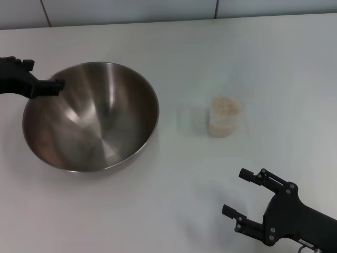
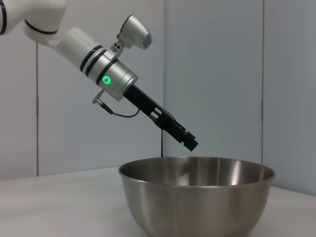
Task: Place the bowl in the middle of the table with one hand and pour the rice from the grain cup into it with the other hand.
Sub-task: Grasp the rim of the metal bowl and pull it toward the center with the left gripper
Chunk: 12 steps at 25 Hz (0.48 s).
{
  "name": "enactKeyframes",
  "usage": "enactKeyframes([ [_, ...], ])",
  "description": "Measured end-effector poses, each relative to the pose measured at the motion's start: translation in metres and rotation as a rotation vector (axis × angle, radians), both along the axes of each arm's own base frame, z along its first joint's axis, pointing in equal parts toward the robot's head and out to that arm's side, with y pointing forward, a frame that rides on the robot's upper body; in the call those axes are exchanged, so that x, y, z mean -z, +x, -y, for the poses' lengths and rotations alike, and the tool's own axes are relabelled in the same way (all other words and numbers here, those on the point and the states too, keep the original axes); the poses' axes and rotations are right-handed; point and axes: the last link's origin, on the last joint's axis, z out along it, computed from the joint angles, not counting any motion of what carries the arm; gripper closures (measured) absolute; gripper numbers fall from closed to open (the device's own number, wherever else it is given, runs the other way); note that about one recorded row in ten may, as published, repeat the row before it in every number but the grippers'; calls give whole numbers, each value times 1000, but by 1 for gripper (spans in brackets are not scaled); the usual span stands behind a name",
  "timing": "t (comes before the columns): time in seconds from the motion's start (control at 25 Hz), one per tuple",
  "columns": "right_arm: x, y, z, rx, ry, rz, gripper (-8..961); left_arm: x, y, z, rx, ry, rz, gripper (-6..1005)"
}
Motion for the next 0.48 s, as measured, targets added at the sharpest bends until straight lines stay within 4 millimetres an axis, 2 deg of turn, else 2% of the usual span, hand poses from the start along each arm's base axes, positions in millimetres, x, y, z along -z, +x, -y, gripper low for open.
enactKeyframes([
  [0.32, 0, -1, -2, -7, -2, 0, 185, 22, -8, -18, -67, -90, -119, 137],
  [0.48, 0, -1, -1, -7, -3, 0, 185, 24, -9, -21, -74, -104, -136, 137],
])
